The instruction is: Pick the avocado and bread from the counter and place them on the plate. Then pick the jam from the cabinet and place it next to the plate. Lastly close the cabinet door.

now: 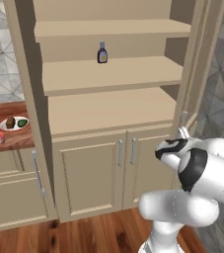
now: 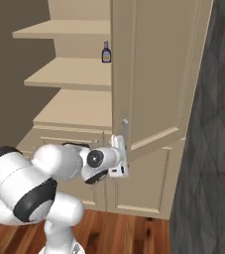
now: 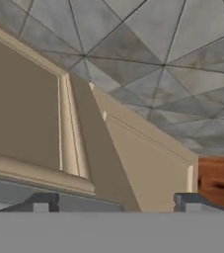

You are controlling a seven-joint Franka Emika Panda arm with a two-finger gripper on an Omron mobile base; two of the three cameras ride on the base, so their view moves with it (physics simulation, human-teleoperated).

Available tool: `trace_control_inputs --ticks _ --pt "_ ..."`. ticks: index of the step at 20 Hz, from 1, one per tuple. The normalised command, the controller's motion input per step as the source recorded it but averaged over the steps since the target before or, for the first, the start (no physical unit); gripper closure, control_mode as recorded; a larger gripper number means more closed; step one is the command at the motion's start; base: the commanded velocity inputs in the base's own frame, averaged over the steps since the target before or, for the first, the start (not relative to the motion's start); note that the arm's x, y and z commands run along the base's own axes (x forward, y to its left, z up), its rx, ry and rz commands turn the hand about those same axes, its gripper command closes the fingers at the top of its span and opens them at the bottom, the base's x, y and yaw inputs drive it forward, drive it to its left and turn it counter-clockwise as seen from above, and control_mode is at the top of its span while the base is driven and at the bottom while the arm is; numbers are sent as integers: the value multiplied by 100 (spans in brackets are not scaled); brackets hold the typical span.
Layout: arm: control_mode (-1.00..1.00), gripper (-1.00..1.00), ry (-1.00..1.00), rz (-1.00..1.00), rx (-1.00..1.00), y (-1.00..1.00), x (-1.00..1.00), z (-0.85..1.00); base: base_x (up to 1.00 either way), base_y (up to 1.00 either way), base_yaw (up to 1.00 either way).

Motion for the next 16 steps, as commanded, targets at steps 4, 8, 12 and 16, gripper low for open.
trace_control_inputs --ticks 4,8,12,16 --pt "-100 -100 7 4 -22 100 98 46 0 0 0" --pt "-100 -100 11 10 -18 100 100 46 0 0 0" --pt "-100 -100 7 21 -9 91 100 39 0 0 0" --pt "-100 -100 1 25 -1 59 100 28 0 0 0"
